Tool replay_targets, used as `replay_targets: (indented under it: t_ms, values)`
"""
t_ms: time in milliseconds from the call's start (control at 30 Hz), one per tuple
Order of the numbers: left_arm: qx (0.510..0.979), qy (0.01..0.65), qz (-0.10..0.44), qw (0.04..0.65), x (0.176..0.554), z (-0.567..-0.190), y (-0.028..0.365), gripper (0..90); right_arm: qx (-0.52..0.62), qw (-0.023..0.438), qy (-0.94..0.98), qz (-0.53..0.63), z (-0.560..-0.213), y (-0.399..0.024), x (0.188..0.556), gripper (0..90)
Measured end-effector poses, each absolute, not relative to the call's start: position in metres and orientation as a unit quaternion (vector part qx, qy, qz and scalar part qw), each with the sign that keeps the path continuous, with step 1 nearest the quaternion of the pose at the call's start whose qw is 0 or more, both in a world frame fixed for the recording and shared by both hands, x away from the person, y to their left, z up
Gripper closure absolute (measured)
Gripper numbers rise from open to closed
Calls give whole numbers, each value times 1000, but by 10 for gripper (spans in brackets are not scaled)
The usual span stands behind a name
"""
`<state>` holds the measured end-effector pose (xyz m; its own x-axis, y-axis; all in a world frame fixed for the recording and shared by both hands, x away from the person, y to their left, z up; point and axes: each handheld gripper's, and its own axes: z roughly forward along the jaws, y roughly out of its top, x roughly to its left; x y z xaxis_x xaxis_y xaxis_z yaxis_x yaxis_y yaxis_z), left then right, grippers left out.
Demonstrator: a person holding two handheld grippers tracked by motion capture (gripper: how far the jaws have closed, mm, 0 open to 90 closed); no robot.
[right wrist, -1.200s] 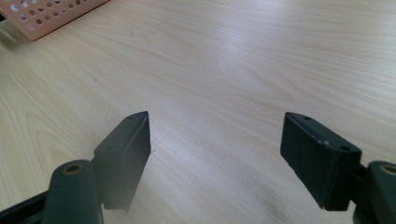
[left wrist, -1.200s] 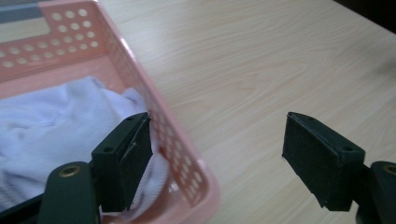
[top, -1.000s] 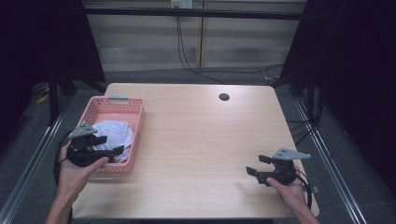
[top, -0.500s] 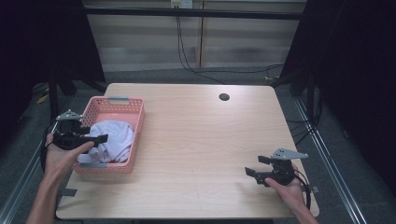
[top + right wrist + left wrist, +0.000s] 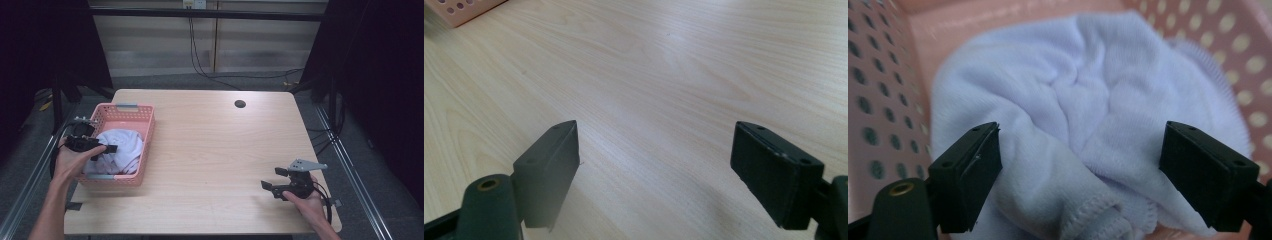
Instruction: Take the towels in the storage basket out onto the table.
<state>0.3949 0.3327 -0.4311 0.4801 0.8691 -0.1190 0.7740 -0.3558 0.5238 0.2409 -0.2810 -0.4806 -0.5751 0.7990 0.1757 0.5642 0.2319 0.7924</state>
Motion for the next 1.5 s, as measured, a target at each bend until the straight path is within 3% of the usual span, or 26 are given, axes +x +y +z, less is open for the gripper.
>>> replay_targets:
  t_ms: [167,333,700,933,1000,1100,1167,1267,1500]
  values:
    - [828,499,64,249,398,-438,322,140,437,132,776,436,-481,-281,241,196]
    - [851,480,45,209,401,-445,310,0,433,126,780,433,-482,-279,241,196]
    - [865,485,48,121,419,-459,293,0,427,120,789,425,-482,-278,241,197]
    - [870,481,29,102,424,-465,286,5,425,119,791,423,-483,-278,241,204]
    - [870,481,31,102,424,-464,286,31,426,119,791,423,-483,-278,241,204]
    - [865,485,45,116,421,-460,289,201,425,120,792,422,-483,-278,242,204]
    - [865,484,49,123,420,-458,292,239,424,120,792,422,-483,-277,242,204]
    - [863,484,54,138,417,-456,294,428,427,118,793,418,-483,-277,242,204]
    - [853,492,55,165,412,-451,298,501,433,123,789,418,-483,-278,244,204]
